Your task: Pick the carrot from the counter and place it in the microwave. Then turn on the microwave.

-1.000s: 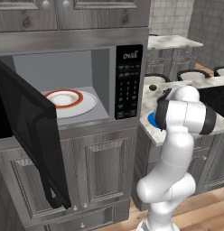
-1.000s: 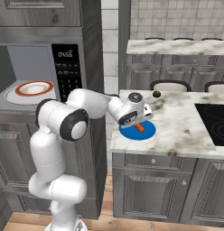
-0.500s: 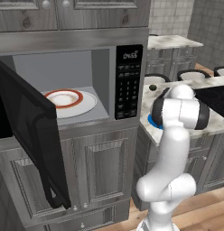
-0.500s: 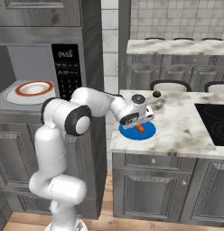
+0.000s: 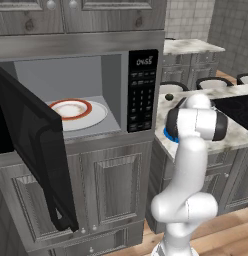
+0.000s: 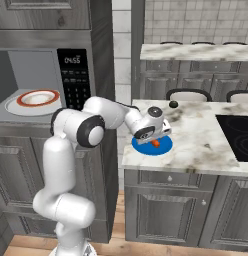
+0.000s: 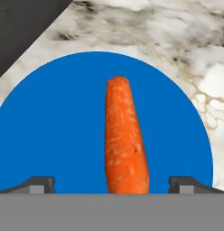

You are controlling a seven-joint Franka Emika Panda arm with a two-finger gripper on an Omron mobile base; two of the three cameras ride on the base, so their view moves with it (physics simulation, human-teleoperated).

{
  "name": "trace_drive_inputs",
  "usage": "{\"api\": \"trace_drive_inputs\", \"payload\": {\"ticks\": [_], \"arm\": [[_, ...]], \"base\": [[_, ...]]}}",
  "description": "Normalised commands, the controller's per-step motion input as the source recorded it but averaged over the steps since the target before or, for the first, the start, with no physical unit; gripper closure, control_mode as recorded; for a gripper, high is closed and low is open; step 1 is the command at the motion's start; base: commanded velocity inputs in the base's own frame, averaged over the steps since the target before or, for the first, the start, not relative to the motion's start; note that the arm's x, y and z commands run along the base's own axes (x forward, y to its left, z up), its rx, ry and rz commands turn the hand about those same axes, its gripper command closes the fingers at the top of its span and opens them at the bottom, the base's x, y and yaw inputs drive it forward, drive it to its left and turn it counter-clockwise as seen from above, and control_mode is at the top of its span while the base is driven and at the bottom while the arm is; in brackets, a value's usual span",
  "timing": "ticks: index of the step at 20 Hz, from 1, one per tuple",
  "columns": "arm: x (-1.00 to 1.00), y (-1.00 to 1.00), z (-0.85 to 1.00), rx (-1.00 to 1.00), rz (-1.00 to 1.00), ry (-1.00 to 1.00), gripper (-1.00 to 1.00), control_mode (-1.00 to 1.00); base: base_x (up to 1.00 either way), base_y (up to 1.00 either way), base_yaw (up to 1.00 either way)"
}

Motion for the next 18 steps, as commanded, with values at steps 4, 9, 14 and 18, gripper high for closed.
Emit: {"api": "trace_drive_inputs", "payload": {"ticks": [4, 9, 14, 18], "arm": [[0.16, -0.04, -0.13, 0.01, 0.00, 0.01, -1.00, -1.00], [0.15, -0.04, -0.11, 0.01, 0.00, 0.01, -1.00, -1.00], [0.13, -0.05, -0.13, 0.00, 0.00, 0.00, -1.00, -1.00], [0.12, -0.05, -0.13, 0.00, 0.00, 0.00, -1.00, -1.00]], "base": [[0.00, 0.00, 0.00], [0.00, 0.00, 0.00], [0.00, 0.00, 0.00], [0.00, 0.00, 0.00]]}}
